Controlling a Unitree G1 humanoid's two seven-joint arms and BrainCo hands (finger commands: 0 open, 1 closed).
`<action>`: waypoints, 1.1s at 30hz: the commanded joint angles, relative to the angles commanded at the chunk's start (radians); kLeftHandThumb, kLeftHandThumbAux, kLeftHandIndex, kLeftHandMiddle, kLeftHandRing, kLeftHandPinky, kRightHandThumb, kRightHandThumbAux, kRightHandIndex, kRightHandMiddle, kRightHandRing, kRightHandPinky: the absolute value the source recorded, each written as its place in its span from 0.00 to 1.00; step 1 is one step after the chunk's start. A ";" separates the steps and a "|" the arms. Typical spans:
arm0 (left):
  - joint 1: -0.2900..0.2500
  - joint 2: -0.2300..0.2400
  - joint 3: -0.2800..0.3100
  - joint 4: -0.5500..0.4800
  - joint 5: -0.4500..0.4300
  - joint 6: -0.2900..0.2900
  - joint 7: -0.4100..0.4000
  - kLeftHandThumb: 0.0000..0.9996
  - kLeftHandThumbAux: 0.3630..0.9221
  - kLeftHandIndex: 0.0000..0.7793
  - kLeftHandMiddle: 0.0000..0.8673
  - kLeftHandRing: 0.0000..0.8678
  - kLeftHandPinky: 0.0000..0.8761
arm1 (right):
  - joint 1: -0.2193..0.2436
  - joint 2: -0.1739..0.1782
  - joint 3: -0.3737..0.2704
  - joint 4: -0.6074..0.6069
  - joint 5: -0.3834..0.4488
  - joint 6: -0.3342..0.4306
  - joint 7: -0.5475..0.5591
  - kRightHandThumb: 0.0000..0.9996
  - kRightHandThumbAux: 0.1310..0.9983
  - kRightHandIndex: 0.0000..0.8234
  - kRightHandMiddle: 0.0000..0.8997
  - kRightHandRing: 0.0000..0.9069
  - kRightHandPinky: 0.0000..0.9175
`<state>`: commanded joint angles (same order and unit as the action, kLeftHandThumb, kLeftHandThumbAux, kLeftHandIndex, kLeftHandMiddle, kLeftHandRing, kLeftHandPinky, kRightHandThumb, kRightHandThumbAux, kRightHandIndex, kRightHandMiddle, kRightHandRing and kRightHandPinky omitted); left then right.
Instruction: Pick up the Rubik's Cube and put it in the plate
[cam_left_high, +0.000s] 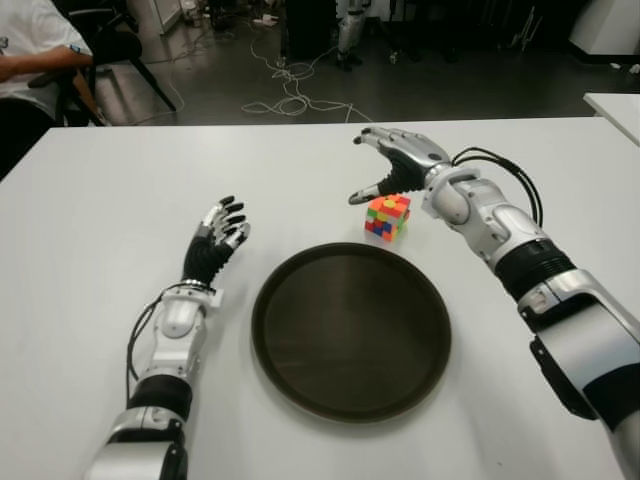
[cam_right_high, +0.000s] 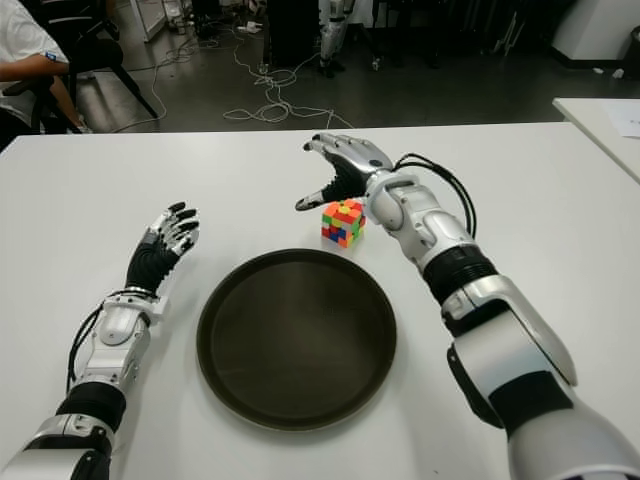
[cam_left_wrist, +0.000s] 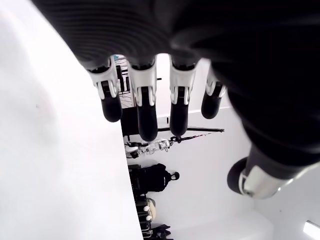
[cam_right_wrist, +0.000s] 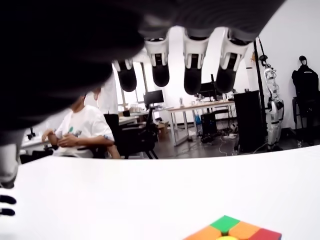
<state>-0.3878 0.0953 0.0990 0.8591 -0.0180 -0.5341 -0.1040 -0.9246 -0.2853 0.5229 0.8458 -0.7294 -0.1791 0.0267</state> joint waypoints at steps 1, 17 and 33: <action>0.001 0.000 0.000 -0.001 0.000 -0.001 0.000 0.09 0.44 0.12 0.20 0.18 0.13 | 0.001 0.001 0.004 -0.001 -0.003 0.004 -0.001 0.00 0.33 0.00 0.07 0.10 0.20; 0.001 0.003 -0.004 0.000 0.012 -0.003 0.012 0.07 0.47 0.14 0.20 0.18 0.13 | 0.000 0.010 0.033 -0.017 -0.024 0.066 0.047 0.02 0.32 0.00 0.05 0.09 0.16; -0.001 0.001 -0.002 0.002 0.001 -0.010 -0.001 0.08 0.52 0.13 0.20 0.18 0.14 | -0.021 0.023 0.056 0.033 -0.044 0.119 0.025 0.01 0.30 0.01 0.08 0.11 0.17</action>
<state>-0.3887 0.0965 0.0972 0.8609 -0.0174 -0.5443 -0.1052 -0.9453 -0.2626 0.5788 0.8784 -0.7738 -0.0602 0.0514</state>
